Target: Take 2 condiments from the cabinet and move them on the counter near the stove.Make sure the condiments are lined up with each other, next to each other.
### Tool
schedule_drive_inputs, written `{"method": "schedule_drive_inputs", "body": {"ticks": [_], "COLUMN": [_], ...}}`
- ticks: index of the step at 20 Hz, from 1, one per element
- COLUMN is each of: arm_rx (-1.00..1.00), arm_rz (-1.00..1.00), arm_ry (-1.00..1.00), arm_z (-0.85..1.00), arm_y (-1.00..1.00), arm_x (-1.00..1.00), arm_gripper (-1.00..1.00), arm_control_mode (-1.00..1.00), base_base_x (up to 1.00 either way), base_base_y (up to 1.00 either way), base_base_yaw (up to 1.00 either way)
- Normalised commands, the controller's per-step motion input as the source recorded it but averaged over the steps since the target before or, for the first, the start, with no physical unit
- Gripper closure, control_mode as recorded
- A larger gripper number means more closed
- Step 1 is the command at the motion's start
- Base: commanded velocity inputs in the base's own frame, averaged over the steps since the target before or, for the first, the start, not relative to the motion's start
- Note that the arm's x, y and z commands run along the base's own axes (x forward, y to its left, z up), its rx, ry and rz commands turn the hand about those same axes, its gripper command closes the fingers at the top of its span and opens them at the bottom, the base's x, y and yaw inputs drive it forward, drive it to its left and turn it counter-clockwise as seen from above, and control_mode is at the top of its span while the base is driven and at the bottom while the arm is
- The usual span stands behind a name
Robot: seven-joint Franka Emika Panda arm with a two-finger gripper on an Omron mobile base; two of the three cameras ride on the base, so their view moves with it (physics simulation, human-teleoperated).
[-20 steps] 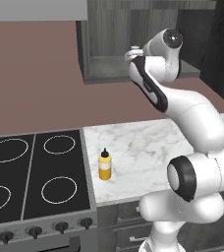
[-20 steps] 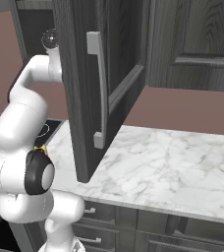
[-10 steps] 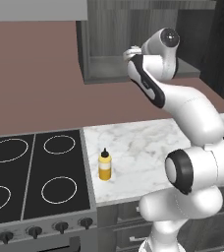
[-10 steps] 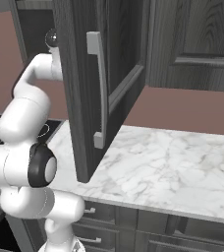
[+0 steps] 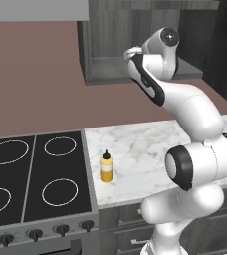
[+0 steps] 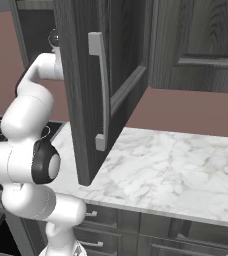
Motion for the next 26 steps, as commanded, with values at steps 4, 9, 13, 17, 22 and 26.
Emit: {"method": "schedule_drive_inputs", "body": {"ticks": [4,9,13,17,22,26], "arm_rx": [0.0,0.0,0.0,0.0,0.0,0.0], "arm_rz": [0.0,0.0,0.0,0.0,0.0,0.0], "arm_ry": [0.0,0.0,0.0,0.0,0.0,0.0], "arm_z": [0.0,0.0,0.0,0.0,0.0,-0.01], "arm_y": [0.0,0.0,0.0,0.0,0.0,0.0], "arm_x": [0.13,0.13,0.17,0.17,0.11,0.04], "arm_gripper": [-1.0,-1.0,-1.0,-1.0,-1.0,-1.0], "arm_control_mode": [-1.0,-1.0,-1.0,-1.0,-1.0,-1.0], "base_base_x": [0.0,0.0,0.0,0.0,0.0,0.0], "base_base_y": [0.0,0.0,0.0,0.0,0.0,0.0], "base_base_yaw": [0.0,0.0,0.0,0.0,0.0,0.0]}}
